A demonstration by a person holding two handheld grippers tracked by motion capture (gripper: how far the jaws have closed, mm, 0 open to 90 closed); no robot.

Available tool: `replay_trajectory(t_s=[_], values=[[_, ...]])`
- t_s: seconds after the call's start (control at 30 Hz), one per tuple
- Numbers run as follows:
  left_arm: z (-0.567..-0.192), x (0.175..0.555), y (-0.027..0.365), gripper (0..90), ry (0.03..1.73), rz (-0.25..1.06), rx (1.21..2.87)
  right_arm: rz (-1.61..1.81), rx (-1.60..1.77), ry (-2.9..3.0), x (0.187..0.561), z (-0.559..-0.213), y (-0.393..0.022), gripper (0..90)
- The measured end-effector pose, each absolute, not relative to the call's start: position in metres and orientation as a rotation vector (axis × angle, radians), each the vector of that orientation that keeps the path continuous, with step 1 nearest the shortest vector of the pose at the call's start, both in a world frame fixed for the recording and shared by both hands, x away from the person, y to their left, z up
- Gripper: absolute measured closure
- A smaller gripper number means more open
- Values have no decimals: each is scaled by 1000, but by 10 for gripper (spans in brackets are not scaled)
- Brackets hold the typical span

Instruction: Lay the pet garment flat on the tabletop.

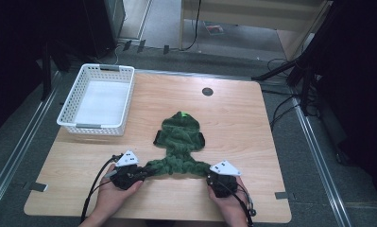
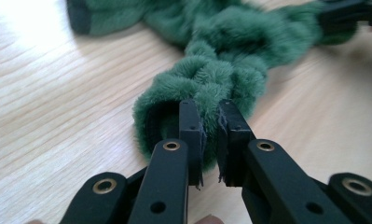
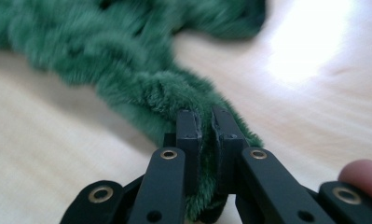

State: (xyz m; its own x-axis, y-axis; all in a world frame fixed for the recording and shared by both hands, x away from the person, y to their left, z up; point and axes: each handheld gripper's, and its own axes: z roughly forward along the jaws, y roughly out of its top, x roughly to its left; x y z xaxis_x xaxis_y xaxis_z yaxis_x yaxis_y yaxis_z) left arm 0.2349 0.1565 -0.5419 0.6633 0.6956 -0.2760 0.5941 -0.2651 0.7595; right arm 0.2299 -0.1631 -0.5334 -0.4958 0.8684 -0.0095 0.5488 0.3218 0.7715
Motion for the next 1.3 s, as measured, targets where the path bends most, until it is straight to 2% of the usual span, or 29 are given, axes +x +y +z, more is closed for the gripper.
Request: replay_trajectory(t_s=[0.1, 0.13, 0.17, 0.3, 0.37, 0.43, 0.47, 0.5, 0.53, 0.57, 0.6, 0.63, 0.67, 0.97, 1.1, 1.13, 1.17, 1.2, 1.27, 1.3], values=[[-536, 232, 159, 804, 993, 154, 1971, 1078, 1260, 2144, 229, -529, -169, 813], [-536, 232, 159, 705, 989, 139, 1970, 1101, 1254, 2169, 226, -529, -170, 713], [-535, 231, 160, 705, 991, 142, 1971, 1101, 1254, 2169, 226, -529, -170, 713], [-535, 231, 163, 544, 1016, 172, 1918, 1199, 1261, 2134, 219, -526, -173, 578], [-536, 231, 163, 543, 1023, 174, 1913, 1235, 1264, 2104, 219, -523, -176, 554], [-539, 231, 161, 571, 1019, 175, 1934, 1260, 1293, 2086, 220, -522, -177, 552], [-541, 230, 159, 652, 1017, 183, 1966, 1267, 1305, 2099, 222, -524, -177, 569], [-543, 230, 156, 862, 1032, 196, 2009, 1243, 1321, 2138, 224, -529, -176, 641], [-543, 230, 156, 900, 1032, 196, 2009, 1243, 1321, 2138, 224, -529, -176, 641], [-544, 231, 155, 900, 1028, 179, 2026, 1218, 1346, 2202, 227, -534, -174, 721], [-544, 231, 155, 900, 1028, 179, 2026, 1218, 1346, 2202, 227, -534, -174, 721], [-543, 231, 155, 900, 1023, 182, 2037, 1178, 1378, 2219, 229, -539, -174, 798], [-544, 230, 155, 900, 1021, 184, 2037, 1166, 1386, 2223, 230, -540, -176, 822], [-552, 233, 164, 900, 1050, 145, 2024, 1086, 1387, 2196, 233, -542, -182, 850], [-550, 232, 168, 765, 1041, 140, 1946, 1132, 1390, 2181, 232, -539, -183, 734], [-546, 230, 169, 697, 1024, 173, 1922, 1171, 1368, 2166, 230, -536, -183, 688], [-546, 230, 169, 657, 1024, 173, 1922, 1171, 1368, 2166, 230, -536, -183, 688], [-545, 229, 170, 657, 1016, 188, 1904, 1179, 1355, 2152, 229, -534, -184, 664], [-540, 227, 176, 538, 1016, 231, 1843, 1219, 1331, 2112, 227, -529, -186, 583], [-540, 227, 176, 501, 1016, 231, 1843, 1219, 1331, 2112, 227, -529, -186, 583]])
